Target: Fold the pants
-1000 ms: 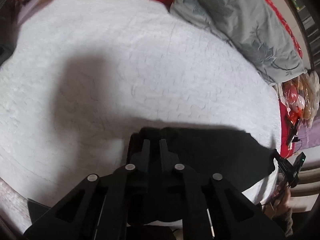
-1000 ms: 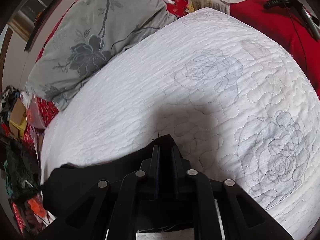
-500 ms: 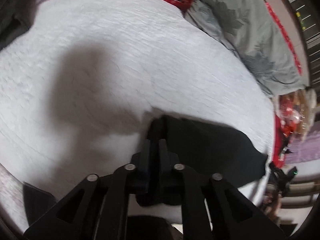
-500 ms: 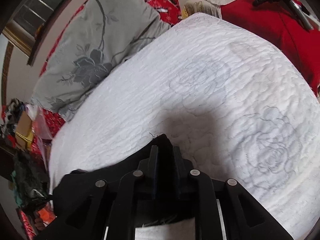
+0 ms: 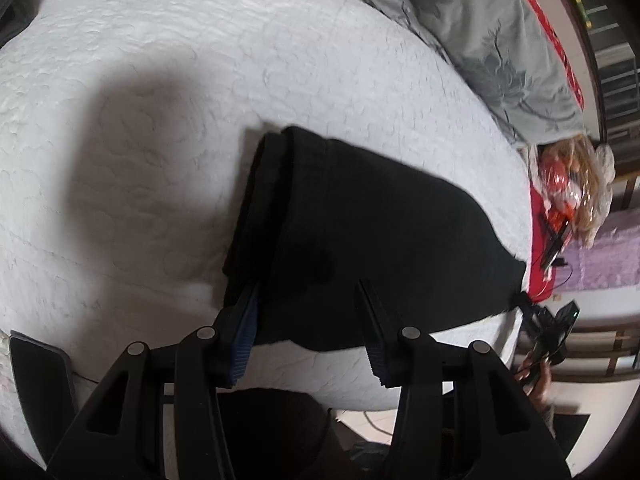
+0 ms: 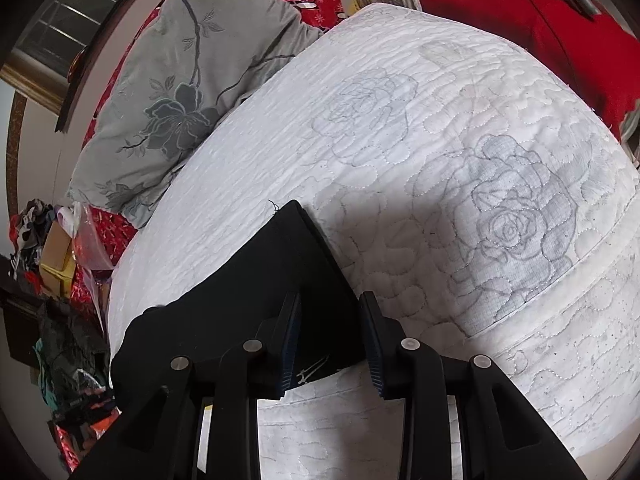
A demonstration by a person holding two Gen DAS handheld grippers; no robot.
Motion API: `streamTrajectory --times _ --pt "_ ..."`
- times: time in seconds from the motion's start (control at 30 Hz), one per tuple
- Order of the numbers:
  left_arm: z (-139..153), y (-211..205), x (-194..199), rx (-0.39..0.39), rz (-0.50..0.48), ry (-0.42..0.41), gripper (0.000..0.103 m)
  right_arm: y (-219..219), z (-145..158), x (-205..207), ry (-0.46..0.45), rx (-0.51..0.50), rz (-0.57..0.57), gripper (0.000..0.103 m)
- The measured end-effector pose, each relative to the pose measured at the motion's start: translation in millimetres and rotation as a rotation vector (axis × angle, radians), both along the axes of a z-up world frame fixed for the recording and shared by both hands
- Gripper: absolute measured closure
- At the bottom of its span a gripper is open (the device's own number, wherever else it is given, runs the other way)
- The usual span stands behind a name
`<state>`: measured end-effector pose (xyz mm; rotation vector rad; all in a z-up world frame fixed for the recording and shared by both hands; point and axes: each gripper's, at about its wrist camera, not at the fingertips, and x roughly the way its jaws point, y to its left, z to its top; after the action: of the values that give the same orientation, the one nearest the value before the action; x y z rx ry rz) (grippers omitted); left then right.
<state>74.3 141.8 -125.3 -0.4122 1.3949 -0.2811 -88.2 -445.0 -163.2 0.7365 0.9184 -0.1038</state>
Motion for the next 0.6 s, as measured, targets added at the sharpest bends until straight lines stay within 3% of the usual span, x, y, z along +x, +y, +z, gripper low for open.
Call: streamTrajectory --times 0.03,0.07,0.1,0.17,0.23,0.33,0.43,0.6 --pt "0.2 -1.7 -1.8 0.013 -0.001 -0.007 0.058 0.9 -0.4 1.0 0.011 -0.011 0.007 0.075" --pt "1.3 -3.6 -3.4 0.039 0.001 -0.019 0.066 1.6 -1.0 2.3 0.022 -0.024 0.015 0.077" --pt "3.0 -5.4 -3.9 0.066 0.004 -0.033 0.081 2.2 -1.1 4.2 0.033 -0.038 0.019 0.086" --pt "8.6 -7.2 -5.4 0.137 0.009 -0.072 0.088 -0.6 -1.2 3.0 0.027 -0.018 0.01 0.094" --pt "5.6 -6.9 -2.6 0.232 0.013 -0.078 0.088 -5.1 2.8 -3.9 -0.012 0.027 -0.022 0.096" --pt "-2.9 -11.3 -1.2 0.268 0.012 -0.048 0.087 -6.2 2.3 -7.2 -0.016 0.032 -0.023 0.095" --pt "10.4 -8.7 -6.9 0.247 0.064 -0.053 0.086 -5.9 -10.9 -6.4 0.04 0.017 -0.011 0.092" --pt "41.9 -18.1 -31.7 0.213 0.149 -0.077 0.084 -12.7 -1.4 -9.7 0.002 0.032 0.0 0.089"
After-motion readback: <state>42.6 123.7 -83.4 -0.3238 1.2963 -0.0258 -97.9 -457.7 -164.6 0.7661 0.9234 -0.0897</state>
